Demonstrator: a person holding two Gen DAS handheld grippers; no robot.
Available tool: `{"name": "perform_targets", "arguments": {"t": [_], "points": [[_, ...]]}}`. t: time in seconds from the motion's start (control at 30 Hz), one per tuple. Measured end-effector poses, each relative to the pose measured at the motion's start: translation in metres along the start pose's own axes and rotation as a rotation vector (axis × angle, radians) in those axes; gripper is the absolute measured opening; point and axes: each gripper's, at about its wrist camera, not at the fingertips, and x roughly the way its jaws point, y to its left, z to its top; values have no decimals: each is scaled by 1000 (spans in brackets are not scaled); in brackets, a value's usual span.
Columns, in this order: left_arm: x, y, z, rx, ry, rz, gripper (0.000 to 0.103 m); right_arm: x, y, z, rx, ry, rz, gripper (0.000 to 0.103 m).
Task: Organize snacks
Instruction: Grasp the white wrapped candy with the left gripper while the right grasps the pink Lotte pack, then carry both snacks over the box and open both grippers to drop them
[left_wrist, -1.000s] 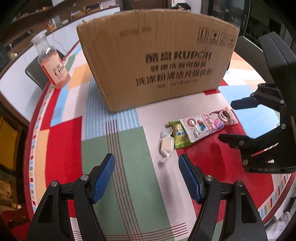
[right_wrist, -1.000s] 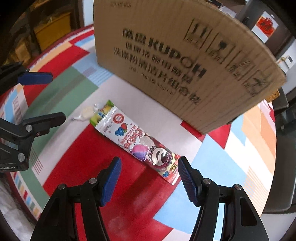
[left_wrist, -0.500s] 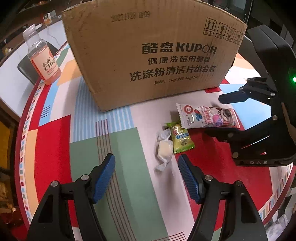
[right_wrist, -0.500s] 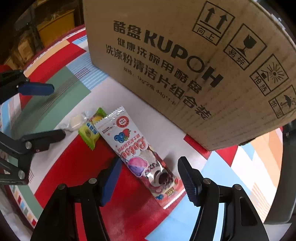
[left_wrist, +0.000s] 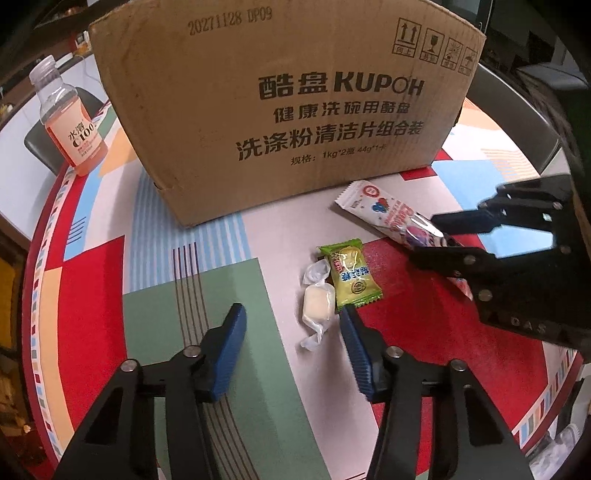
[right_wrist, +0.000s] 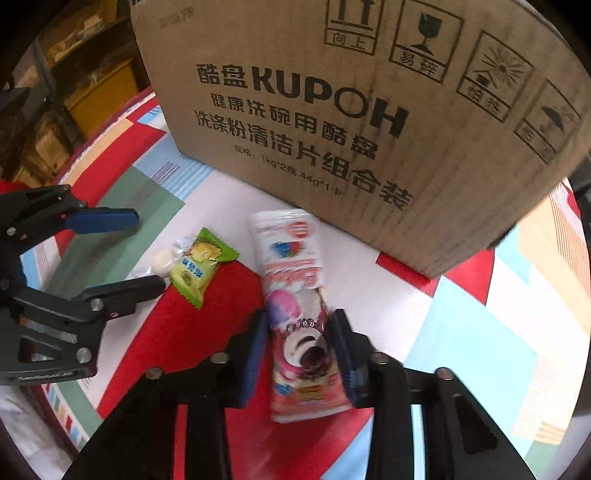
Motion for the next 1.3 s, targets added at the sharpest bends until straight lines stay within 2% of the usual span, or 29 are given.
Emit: {"name": "perform_targets", "arguments": {"t": [0.2,0.37,0.5,0.57,0.8,1.3], "points": [[5,-4,0,16,1,-5,41,-12,2,-3,76,-62,-3,29],[8,-4,4,13,-10,-8,35,-22,12,-6,101,-111,-56,29],[10,-6,7,13,-15,-16,29,-24,11,-9,147,-116,-25,29],[10,-7,7,10,-15,-23,19,-23,11,-8,166,-116,-14,29],[-2,-7,1,-8,-41,-47,19,-34,6,-17,201,-122,-13,29],[-82,-7,-4,-15,-231,-71,19,-93,13,-22,230,-243,-30,29]]}}
